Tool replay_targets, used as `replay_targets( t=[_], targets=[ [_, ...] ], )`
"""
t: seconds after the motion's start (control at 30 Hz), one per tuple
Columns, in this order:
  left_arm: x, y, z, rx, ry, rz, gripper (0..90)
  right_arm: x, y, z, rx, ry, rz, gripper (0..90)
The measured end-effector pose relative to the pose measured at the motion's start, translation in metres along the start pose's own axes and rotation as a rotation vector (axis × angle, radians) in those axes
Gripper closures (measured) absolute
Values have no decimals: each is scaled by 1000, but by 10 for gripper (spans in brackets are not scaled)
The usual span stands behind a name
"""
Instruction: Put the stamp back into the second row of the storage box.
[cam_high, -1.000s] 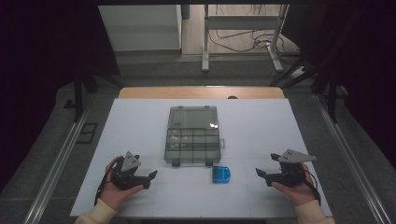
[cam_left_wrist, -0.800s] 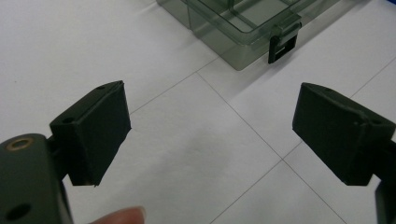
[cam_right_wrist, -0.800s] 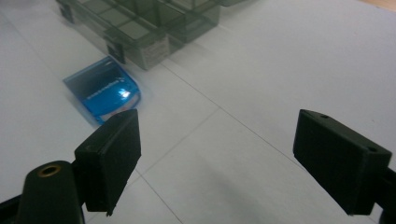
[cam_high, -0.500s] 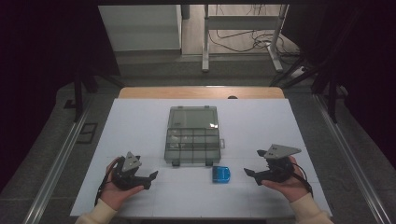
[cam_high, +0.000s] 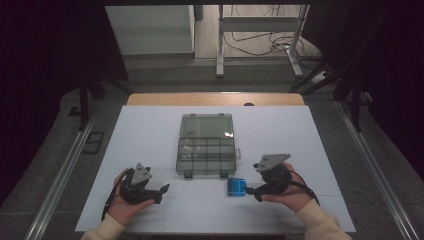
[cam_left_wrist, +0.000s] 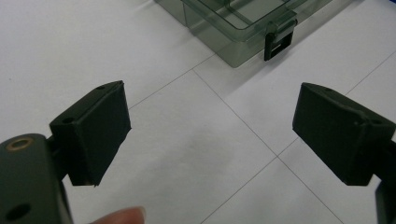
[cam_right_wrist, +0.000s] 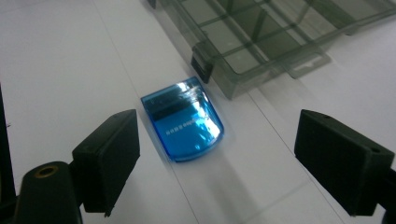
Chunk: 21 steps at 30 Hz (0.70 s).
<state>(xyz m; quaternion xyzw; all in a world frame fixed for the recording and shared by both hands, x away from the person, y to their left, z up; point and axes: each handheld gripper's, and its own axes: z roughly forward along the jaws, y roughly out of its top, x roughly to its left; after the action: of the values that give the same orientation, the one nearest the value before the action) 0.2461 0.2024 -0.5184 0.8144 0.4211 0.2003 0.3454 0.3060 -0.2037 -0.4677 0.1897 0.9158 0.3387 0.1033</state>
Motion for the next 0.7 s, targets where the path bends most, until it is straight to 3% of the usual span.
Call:
replay_targets(
  t=[0.3, 0.4, 0.63, 0.7],
  targets=[
    [0, 0, 0, -1, -3, 2, 116, 2, 23, 26, 88, 48, -45, 141],
    [1, -1, -1, 0, -2, 3, 116, 1, 25, 34, 113, 58, -48, 141],
    [1, -1, 0, 2, -3, 5, 116, 2, 21, 54, 233, 90, -61, 138],
    [1, -1, 0, 2, -4, 7, 117, 3, 21, 55, 237, 92, -59, 138]
  ],
)
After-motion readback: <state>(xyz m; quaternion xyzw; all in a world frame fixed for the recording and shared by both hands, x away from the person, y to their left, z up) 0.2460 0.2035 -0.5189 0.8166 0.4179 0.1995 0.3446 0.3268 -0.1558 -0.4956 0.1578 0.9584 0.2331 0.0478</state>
